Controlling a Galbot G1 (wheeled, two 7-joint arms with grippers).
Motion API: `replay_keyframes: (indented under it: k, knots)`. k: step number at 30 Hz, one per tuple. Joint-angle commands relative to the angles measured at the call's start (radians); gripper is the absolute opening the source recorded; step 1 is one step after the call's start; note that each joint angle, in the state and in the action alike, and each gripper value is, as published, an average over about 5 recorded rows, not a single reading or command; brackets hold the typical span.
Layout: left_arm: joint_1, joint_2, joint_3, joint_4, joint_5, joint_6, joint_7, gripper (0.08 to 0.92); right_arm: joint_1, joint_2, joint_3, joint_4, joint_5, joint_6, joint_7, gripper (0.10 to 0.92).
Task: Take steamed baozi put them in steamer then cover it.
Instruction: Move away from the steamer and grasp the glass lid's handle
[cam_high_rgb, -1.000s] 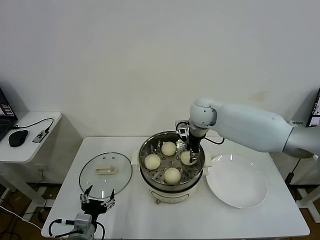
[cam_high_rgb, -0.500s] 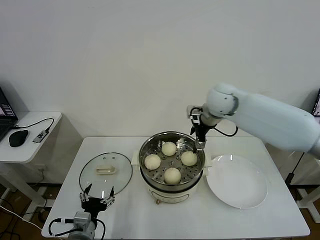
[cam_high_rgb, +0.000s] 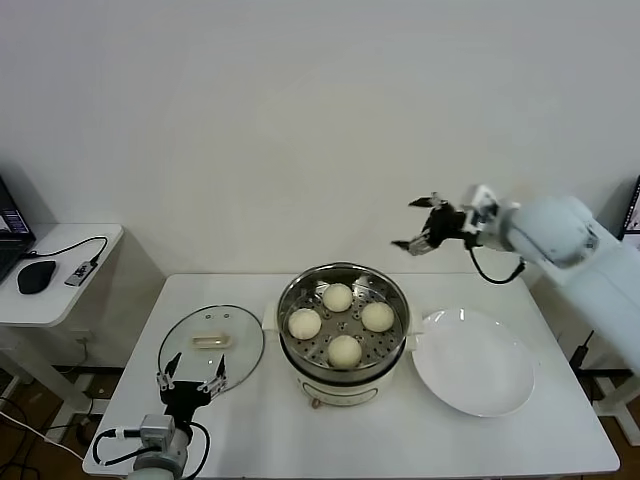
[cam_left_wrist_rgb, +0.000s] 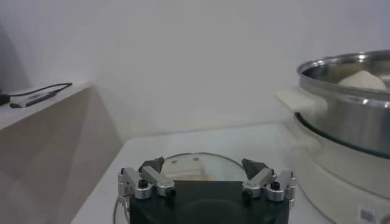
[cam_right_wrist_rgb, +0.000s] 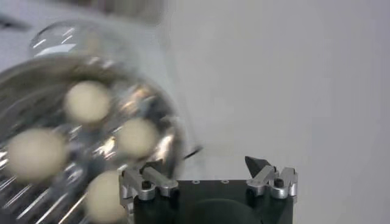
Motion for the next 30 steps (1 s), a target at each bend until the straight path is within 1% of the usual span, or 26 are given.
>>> replay_keyframes:
  k: [1, 5, 8, 12, 16, 21, 22, 24, 27, 29, 30]
  knots:
    - [-0.074, 0.031, -0.005, 0.07, 0.172, -0.097, -0.004, 0.823, -0.835, 0.217, 0.841, 0.171, 0.136, 0.208, 0.299, 0.823]
    - [-0.117, 0.048, -0.004, 0.115, 0.324, -0.122, -0.011, 0.823, -1.016, 0.389, 0.921, 0.19, 0.152, 0.306, 0.324, 0.823]
    - [-0.133, 0.068, -0.003, 0.145, 0.376, -0.132, -0.019, 0.823, -1.098, 0.509, 0.923, 0.192, 0.147, 0.371, 0.329, 0.823]
    - [-0.125, 0.094, 0.004, 0.154, 0.436, -0.135, -0.05, 0.823, -1.18, 0.622, 0.93, 0.2, 0.118, 0.396, 0.32, 0.823]
    - [-0.128, 0.127, 0.01, 0.173, 0.616, -0.169, -0.074, 0.823, -1.239, 0.661, 0.939, 0.207, 0.075, 0.402, 0.318, 0.823]
    - [-0.155, 0.173, 0.019, 0.22, 0.993, -0.231, -0.117, 0.823, -1.25, 0.661, 0.933, 0.216, 0.038, 0.402, 0.319, 0.823]
    - [-0.159, 0.192, 0.03, 0.232, 1.065, -0.232, -0.133, 0.823, -1.249, 0.662, 0.93, 0.218, 0.027, 0.401, 0.315, 0.823]
    - [-0.166, 0.238, 0.063, 0.271, 1.181, -0.205, -0.206, 0.823, -1.247, 0.661, 0.923, 0.222, 0.009, 0.399, 0.307, 0.823]
    - [-0.185, 0.291, 0.125, 0.352, 1.289, -0.129, -0.361, 0.823, -1.241, 0.66, 0.912, 0.223, -0.007, 0.398, 0.301, 0.823]
    - [-0.201, 0.302, 0.147, 0.396, 1.316, -0.104, -0.403, 0.823, -1.236, 0.662, 0.906, 0.22, -0.017, 0.398, 0.302, 0.823]
    - [-0.208, 0.304, 0.152, 0.411, 1.324, -0.102, -0.41, 0.823, -1.234, 0.664, 0.905, 0.219, -0.022, 0.399, 0.302, 0.823]
